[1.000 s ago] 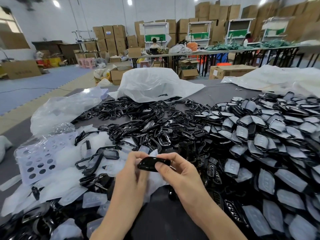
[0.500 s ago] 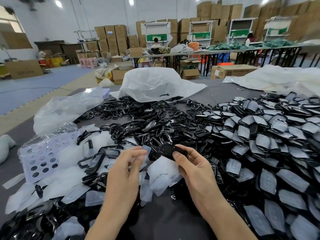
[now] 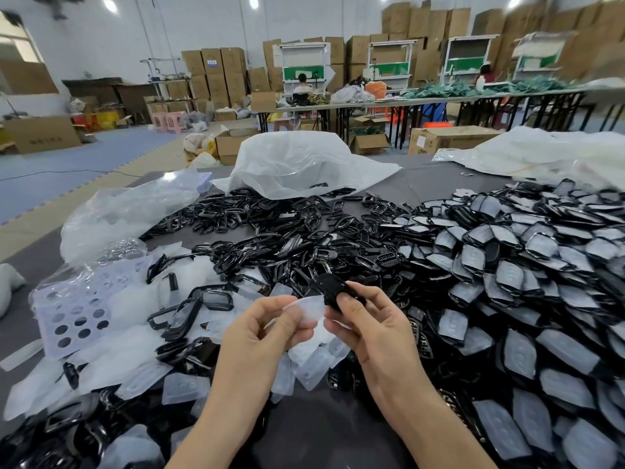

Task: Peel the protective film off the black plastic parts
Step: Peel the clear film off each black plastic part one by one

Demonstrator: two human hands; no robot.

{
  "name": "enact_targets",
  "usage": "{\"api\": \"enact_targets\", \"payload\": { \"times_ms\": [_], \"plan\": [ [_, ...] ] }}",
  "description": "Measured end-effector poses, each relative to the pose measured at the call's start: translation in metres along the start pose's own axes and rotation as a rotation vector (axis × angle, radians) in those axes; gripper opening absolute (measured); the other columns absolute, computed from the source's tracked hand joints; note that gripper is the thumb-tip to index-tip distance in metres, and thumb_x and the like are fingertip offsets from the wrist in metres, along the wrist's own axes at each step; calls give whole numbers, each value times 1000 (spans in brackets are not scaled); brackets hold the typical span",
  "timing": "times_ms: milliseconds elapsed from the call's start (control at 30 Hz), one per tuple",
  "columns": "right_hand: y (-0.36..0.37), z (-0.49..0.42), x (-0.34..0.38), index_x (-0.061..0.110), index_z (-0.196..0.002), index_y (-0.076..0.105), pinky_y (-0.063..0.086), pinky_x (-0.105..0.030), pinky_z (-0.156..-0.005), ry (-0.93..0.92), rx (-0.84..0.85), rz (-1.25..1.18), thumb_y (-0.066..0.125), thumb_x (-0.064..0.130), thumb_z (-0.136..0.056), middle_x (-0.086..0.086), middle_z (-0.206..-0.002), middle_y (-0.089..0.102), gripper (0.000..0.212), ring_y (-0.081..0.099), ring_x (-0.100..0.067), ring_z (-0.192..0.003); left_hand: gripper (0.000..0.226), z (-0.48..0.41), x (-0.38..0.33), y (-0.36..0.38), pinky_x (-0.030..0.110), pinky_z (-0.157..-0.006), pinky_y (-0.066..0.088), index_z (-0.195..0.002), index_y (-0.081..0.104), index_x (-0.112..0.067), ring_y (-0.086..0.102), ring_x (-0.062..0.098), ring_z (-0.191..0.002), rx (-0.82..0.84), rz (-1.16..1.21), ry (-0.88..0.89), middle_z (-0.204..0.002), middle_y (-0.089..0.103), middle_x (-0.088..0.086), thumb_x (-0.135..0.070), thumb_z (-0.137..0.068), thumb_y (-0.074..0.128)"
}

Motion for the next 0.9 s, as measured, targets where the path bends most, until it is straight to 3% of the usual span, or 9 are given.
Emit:
{"api": "enact_targets", "payload": {
  "times_ms": [100,233,333,400,533,633,733,800,900],
  "plan": [
    [7,2,-5,15,-87,77,60,-28,-66,67,57,-104,73,11,-74,-17,-99,75,14,74,-23,-80,7,3,0,7,17,-67,54,-92,66,-24,73,21,-78,34,-125,26,-84,76,4,-18,-92,68],
    [9,4,-9,8,-97,71,60,-27,-66,113,82,-150,72,8,-76,-19,-101,75,22,76,-26,-84,34,8,-4,19,17,-63,46,-99,56,-48,57,8,-64,145,-437,169,-73,62,-12,-16,-93,65],
    [5,1,-7,8,-97,71,60,-26,-66,90,42,-164,73,7,-75,-18,-99,75,21,76,-26,-84,18,10,-6,21,15,-63,46,-100,61,-42,57,10,-66,158,-537,220,-75,61,-10,-24,-94,63],
    [-2,-2,-4,9,-94,72,60,-25,-66,46,-22,-157,73,6,-76,-16,-94,75,18,75,-25,-81,3,10,-9,18,19,-65,48,-92,63,-34,59,11,-71,119,-556,241,-81,66,-10,-32,-94,62],
    [-16,-5,-2,11,-96,70,57,-21,-62,-11,-118,23,69,0,-88,-11,-87,75,14,74,-20,-77,10,10,-17,14,14,-72,47,-93,66,-39,63,7,-83,64,-534,265,-91,67,-12,-30,-94,61],
    [-12,-5,-8,10,-98,70,56,-21,-64,29,-64,97,69,1,-89,-8,-82,75,13,73,-16,-72,21,11,-15,16,13,-69,49,-97,67,-41,66,8,-74,109,-376,183,-84,71,-6,-21,-96,61],
    [-6,-2,-12,13,-98,70,57,-21,-68,57,1,187,71,4,-90,-6,-82,75,12,73,-17,-75,15,11,-16,16,13,-67,50,-92,71,-33,68,10,-75,92,-310,170,-83,73,-1,-20,-93,64],
    [-3,0,-11,16,-97,71,57,-21,-70,38,33,277,72,9,-90,-8,-81,75,10,72,-16,-74,11,10,-18,10,15,-69,50,-88,73,-37,67,8,-80,23,-326,184,-96,71,-11,-29,-87,66],
    [4,4,-8,18,-100,70,55,-19,-70,6,106,385,73,15,-90,-8,-78,75,11,70,-13,-69,10,7,-24,3,16,-73,49,-83,74,-43,61,-1,-102,-49,-412,224,-115,55,-30,-36,-83,68]
  ]
}}
Point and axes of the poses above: each hand's wrist, its own z-axis away from the middle knuckle, its own y-axis out of the palm, x = y × z, the point moved 8 cm from there along -z, towards the middle knuckle
